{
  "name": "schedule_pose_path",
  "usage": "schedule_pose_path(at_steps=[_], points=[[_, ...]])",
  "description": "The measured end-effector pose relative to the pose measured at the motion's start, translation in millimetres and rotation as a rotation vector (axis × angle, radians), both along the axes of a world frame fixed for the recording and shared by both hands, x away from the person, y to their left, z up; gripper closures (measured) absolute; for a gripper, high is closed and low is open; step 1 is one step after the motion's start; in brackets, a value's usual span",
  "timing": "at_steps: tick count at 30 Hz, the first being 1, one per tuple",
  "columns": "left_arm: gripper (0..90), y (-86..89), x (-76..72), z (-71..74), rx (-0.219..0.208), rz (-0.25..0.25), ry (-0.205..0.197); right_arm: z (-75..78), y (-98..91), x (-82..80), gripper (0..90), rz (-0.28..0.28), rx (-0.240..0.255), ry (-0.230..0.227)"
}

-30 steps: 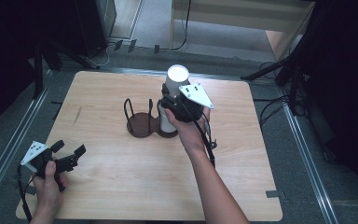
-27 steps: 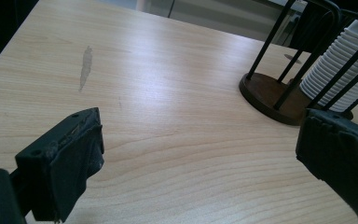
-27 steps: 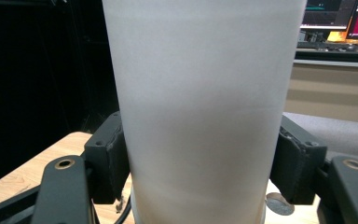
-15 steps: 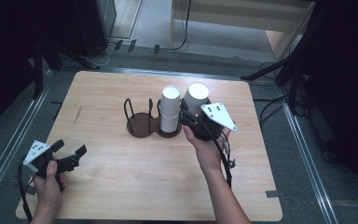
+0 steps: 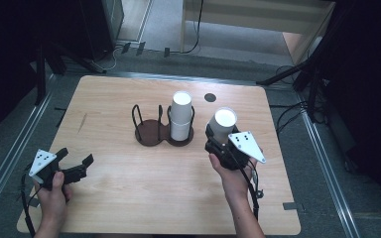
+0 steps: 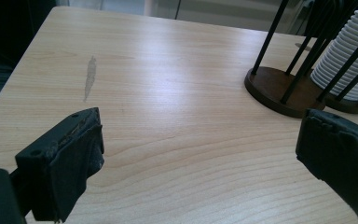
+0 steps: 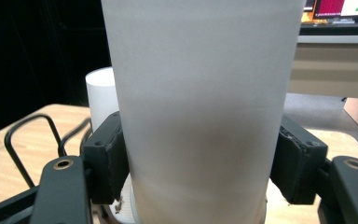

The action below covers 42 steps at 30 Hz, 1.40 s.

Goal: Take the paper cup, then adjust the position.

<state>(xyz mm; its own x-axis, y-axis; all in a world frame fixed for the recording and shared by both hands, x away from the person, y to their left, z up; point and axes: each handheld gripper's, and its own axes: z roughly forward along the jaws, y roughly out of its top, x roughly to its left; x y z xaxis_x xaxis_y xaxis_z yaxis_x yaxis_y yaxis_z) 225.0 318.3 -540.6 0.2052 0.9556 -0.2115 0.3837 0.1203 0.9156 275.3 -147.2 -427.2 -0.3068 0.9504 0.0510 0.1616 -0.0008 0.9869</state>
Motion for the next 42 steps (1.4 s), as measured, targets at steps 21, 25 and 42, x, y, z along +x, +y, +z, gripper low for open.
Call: schedule_pose_path(at_steps=[21, 25, 42], points=[[1.1, -47.2, 0.3, 48.6, -0.012, -0.086, -0.056, -32.6, -30.1, -13.4, 29.7, -0.03, -0.015, 0.03], [1.1, -65.8, 2.6, 66.5, 0.005, -0.136, -0.062, -30.4, -31.4, -15.4, 29.7, -0.023, -0.026, 0.013], [1.2, -131.3, 17.8, 94.9, 0.026, -0.341, -0.018, -49.1, -9.5, -19.6, 29.5, -0.008, -0.208, -0.041]])
